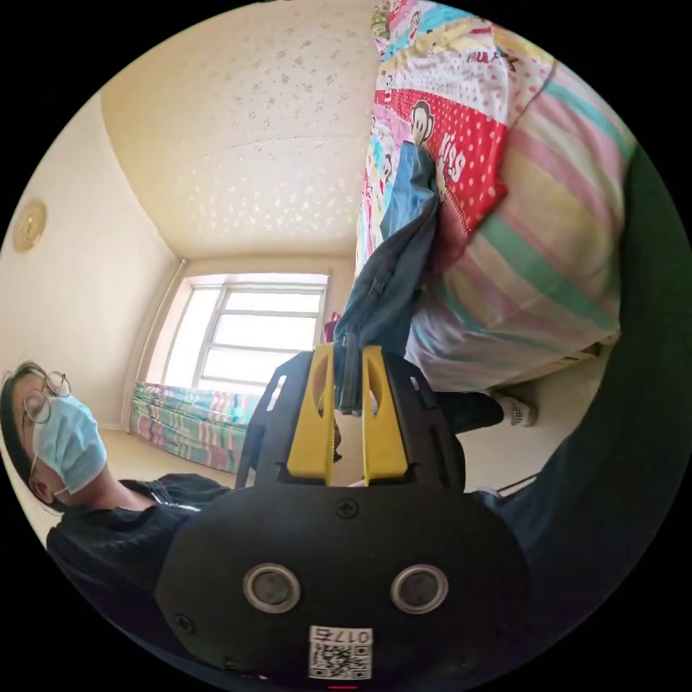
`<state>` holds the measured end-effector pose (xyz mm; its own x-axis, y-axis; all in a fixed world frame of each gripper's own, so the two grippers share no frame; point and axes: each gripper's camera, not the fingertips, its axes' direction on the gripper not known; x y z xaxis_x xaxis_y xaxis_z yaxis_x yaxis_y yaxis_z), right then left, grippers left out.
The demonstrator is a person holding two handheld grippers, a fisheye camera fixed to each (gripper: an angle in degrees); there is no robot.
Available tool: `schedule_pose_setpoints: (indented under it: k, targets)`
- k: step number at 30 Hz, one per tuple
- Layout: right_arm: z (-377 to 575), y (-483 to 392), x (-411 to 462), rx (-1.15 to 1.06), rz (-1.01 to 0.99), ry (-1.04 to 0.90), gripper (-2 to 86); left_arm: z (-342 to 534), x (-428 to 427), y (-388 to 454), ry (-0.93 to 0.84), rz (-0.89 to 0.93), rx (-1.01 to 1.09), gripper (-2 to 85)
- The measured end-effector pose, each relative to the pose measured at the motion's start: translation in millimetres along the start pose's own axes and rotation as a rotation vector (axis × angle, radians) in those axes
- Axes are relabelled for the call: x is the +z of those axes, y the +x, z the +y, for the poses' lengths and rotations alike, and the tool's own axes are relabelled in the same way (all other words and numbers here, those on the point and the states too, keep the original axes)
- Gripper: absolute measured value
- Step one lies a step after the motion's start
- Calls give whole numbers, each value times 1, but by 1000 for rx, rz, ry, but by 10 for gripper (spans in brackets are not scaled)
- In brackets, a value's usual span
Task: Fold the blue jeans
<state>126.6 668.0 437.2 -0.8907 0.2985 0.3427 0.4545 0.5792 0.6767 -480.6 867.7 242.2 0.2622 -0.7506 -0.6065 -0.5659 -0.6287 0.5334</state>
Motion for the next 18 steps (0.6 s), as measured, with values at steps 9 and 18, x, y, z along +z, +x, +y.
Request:
schedule_pose_setpoints:
  k: [9, 18]
  targets:
    - [-78, -34, 17, 86, -324, 85, 71, -55, -8, 54, 205, 22, 185, 62]
    - [-274, -31, 96, -124, 38, 162, 120, -183, 76, -21, 445, -159, 214, 151]
